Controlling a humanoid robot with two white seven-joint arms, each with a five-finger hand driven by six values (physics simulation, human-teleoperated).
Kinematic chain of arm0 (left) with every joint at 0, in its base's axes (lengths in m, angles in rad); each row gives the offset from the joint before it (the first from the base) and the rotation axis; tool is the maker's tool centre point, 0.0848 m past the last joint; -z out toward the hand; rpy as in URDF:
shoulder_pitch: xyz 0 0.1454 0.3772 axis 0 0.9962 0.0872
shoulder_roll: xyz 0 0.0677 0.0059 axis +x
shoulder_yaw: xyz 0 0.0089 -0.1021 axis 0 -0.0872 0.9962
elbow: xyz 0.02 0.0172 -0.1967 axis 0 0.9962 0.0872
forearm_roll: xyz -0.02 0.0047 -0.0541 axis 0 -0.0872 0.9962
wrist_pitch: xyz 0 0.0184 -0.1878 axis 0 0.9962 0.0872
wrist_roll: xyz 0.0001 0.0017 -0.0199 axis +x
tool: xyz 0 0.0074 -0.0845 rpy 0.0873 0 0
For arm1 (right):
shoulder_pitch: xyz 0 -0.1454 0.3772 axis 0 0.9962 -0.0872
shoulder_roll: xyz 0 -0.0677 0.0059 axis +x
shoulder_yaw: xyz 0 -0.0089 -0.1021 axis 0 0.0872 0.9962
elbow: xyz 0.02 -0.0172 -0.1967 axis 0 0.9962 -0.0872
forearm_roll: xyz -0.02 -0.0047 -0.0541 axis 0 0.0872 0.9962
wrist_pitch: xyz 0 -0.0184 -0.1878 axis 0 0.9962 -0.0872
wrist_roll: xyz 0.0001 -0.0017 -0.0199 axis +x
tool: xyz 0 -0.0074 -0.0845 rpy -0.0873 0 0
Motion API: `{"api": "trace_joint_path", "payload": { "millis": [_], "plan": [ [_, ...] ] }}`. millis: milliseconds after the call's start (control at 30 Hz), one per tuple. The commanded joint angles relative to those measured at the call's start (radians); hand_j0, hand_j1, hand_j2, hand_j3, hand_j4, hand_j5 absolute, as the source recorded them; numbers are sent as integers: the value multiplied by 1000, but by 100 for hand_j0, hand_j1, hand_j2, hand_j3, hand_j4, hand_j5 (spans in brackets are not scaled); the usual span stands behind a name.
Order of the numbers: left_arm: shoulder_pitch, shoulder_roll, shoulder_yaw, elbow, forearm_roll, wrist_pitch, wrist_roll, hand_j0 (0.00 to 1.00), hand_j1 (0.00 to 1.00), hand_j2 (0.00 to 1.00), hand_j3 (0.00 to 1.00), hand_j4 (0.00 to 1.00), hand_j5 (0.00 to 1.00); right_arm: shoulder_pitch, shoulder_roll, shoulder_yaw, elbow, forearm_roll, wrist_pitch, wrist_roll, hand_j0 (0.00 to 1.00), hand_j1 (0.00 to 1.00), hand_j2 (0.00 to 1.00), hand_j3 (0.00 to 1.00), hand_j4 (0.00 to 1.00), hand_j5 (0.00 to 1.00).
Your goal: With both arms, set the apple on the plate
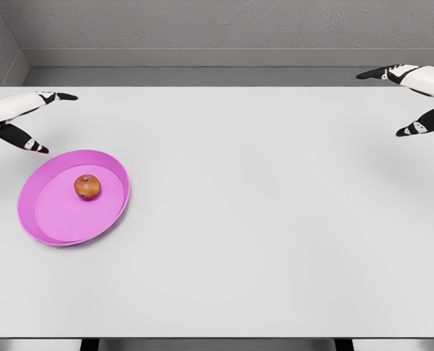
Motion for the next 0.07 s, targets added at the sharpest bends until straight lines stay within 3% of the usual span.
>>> {"api": "trace_joint_path", "payload": {
  "millis": [0, 33],
  "plan": [
    [0, 0, 2, 10, 8, 2, 0, 100, 100, 100, 100, 100, 100, 0, -2, 1, -4, -7, 3, 0, 100, 100, 100, 100, 100, 100],
    [0, 0, 2, 12, 8, 2, 0, 100, 100, 100, 100, 100, 100, 0, -2, 1, -4, -7, 3, 0, 100, 100, 100, 100, 100, 100]
  ]
}}
